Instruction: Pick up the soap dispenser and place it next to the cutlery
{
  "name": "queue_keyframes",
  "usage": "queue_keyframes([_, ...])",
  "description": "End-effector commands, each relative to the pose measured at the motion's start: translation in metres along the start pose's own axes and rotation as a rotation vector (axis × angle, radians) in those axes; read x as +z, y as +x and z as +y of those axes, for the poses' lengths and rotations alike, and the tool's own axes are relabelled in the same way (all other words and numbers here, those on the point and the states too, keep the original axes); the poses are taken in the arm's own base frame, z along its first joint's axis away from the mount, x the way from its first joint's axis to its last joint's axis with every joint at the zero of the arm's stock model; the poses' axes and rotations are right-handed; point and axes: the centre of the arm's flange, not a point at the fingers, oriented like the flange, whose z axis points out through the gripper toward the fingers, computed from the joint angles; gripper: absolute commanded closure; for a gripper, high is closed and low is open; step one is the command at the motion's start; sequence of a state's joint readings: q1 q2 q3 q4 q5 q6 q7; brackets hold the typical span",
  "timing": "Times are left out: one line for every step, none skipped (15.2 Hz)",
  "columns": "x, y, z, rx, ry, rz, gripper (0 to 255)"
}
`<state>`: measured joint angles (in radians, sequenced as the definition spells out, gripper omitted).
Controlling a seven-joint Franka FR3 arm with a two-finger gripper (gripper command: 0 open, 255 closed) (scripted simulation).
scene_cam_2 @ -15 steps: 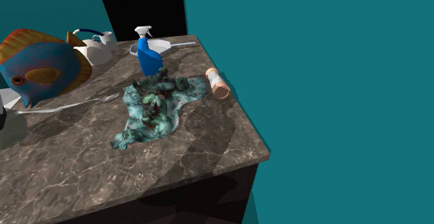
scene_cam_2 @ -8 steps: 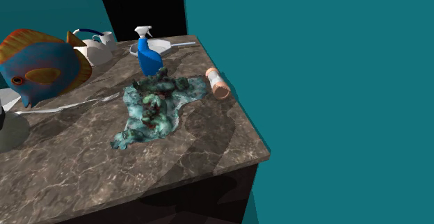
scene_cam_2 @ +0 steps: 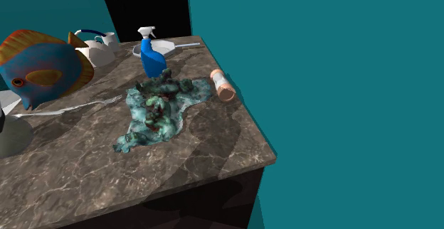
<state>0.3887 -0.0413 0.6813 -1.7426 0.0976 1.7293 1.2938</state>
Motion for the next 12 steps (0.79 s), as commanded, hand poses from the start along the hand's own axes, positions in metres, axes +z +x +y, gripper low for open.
queue_keyframes([-0.013, 0.0, 0.0, 0.0, 0.0, 0.0, 0])
queue_keyframes([-0.026, 0.0, 0.0, 0.0, 0.0, 0.0, 0])
queue_keyframes([-0.04, 0.0, 0.0, 0.0, 0.0, 0.0, 0])
queue_keyframes([-0.05, 0.0, 0.0, 0.0, 0.0, 0.0, 0])
queue_keyframes([-0.05, 0.0, 0.0, 0.0, 0.0, 0.0, 0])
queue_keyframes([-0.05, 0.0, 0.0, 0.0, 0.0, 0.0, 0])
queue_keyframes([-0.05, 0.0, 0.0, 0.0, 0.0, 0.0, 0])
queue_keyframes([-0.05, 0.0, 0.0, 0.0, 0.0, 0.0, 0])
queue_keyframes([-0.05, 0.0, 0.0, 0.0, 0.0, 0.0, 0])
queue_keyframes([-0.05, 0.0, 0.0, 0.0, 0.0, 0.0, 0])
queue_keyframes([-0.05, 0.0, 0.0, 0.0, 0.0, 0.0, 0])
queue_keyframes([-0.05, 0.0, 0.0, 0.0, 0.0, 0.0, 0])
